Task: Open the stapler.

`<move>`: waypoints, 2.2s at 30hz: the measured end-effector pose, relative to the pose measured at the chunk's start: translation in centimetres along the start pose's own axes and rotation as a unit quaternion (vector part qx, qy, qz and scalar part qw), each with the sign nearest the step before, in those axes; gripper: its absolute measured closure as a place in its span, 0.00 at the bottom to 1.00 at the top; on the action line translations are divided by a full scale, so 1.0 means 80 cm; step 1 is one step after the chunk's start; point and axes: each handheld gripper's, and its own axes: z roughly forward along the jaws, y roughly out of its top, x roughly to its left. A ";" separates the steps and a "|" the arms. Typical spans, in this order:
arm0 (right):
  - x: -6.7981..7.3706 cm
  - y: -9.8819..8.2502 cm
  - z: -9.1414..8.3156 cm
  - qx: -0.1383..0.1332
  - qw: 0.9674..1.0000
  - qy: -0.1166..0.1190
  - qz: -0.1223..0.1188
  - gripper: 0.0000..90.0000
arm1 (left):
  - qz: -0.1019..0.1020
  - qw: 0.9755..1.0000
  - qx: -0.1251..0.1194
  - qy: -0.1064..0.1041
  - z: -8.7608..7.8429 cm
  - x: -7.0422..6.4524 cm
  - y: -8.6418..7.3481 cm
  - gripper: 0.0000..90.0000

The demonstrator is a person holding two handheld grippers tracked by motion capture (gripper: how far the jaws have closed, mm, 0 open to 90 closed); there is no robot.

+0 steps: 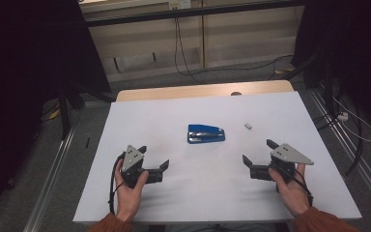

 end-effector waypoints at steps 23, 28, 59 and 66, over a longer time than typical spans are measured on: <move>0.032 0.014 0.048 -0.003 0.998 0.052 -0.020 0.03 | 0.006 0.999 0.034 -0.041 0.063 -0.007 0.026 0.09; 0.039 0.016 0.060 0.002 0.998 0.055 -0.023 0.04 | 0.018 0.999 0.022 -0.046 0.071 -0.006 0.031 0.06; 0.046 0.040 0.125 -0.002 0.998 0.062 -0.020 0.15 | 0.007 0.999 -0.010 -0.040 0.162 0.041 0.076 0.05; 0.048 0.045 0.144 -0.007 0.998 0.062 -0.025 0.21 | 0.012 0.998 0.026 -0.048 0.165 0.038 0.068 0.06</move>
